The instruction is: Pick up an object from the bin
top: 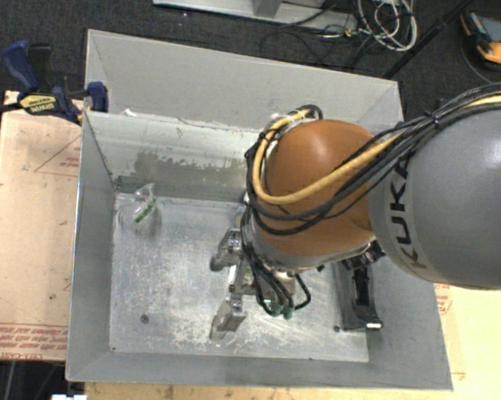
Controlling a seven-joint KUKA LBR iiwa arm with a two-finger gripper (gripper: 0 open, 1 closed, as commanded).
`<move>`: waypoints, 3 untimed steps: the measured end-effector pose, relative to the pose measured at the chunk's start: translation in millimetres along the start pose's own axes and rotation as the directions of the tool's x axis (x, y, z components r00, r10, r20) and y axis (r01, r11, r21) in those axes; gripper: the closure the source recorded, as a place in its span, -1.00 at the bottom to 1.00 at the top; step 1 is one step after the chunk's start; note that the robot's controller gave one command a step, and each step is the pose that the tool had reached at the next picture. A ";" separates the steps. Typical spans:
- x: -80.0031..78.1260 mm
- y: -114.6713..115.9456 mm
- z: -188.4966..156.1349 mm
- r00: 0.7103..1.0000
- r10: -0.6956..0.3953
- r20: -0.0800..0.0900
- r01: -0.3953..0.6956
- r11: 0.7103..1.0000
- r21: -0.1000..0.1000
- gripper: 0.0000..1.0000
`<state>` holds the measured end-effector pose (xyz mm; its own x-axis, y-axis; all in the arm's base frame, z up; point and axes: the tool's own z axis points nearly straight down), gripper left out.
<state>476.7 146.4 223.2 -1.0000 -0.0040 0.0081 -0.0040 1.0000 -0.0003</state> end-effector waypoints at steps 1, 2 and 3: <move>-1.8 -0.8 -3.7 1.000 0.004 0.008 -0.004 1.000 -0.001 -1.00; -10.6 17.5 29.5 0.984 -0.180 0.017 0.180 0.984 0.001 -1.00; -7.6 34.3 54.2 0.959 -0.284 0.006 0.284 0.959 0.001 -1.00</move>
Offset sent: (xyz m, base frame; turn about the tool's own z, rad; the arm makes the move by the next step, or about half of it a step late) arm 0.0141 0.0349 -0.0678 -0.3505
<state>483.7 180.7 168.9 -0.9576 -0.2882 0.0022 -0.2882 0.9576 0.0012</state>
